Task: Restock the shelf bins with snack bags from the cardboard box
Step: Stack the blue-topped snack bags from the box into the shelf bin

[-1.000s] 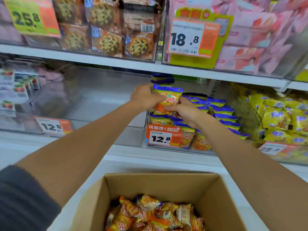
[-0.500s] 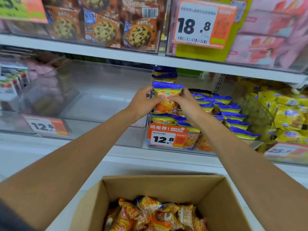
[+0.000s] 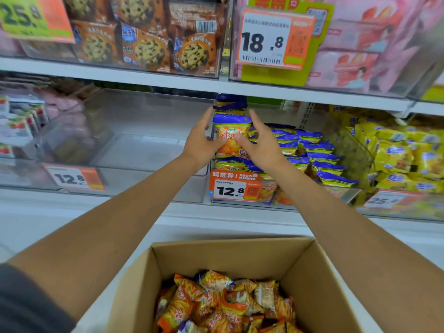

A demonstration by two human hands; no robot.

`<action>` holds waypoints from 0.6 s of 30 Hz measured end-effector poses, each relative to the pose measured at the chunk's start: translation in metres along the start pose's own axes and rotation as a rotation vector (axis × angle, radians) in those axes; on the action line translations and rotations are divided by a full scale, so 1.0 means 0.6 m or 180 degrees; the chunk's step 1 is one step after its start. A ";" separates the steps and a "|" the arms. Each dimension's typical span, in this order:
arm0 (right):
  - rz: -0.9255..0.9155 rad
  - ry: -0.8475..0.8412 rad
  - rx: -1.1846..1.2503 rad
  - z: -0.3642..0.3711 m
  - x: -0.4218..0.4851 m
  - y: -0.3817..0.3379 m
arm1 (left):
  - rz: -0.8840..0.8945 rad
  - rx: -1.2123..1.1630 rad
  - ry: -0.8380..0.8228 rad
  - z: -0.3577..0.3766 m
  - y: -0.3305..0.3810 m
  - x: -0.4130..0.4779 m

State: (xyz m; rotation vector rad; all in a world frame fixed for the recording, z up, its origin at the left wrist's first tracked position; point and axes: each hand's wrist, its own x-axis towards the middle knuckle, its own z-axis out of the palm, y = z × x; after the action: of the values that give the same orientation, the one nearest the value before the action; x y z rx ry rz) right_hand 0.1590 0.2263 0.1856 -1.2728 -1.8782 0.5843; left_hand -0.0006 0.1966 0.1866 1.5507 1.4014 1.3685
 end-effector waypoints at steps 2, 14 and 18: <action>0.0005 -0.0001 -0.0068 -0.013 -0.015 -0.005 | -0.0077 0.0142 0.0193 0.006 0.011 -0.019; 0.0268 -0.0013 -0.0403 -0.026 -0.288 0.055 | -0.0950 0.0891 -0.0083 0.090 -0.016 -0.294; 0.0791 -0.1169 -0.0598 0.003 -0.393 0.126 | -0.1667 0.1121 -0.1193 0.094 -0.109 -0.382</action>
State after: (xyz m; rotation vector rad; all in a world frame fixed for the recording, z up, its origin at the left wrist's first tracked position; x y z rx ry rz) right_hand 0.2461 0.0398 0.0487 -1.6249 -2.1262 0.8342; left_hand 0.0578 0.0031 0.0485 1.4085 1.6987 0.5121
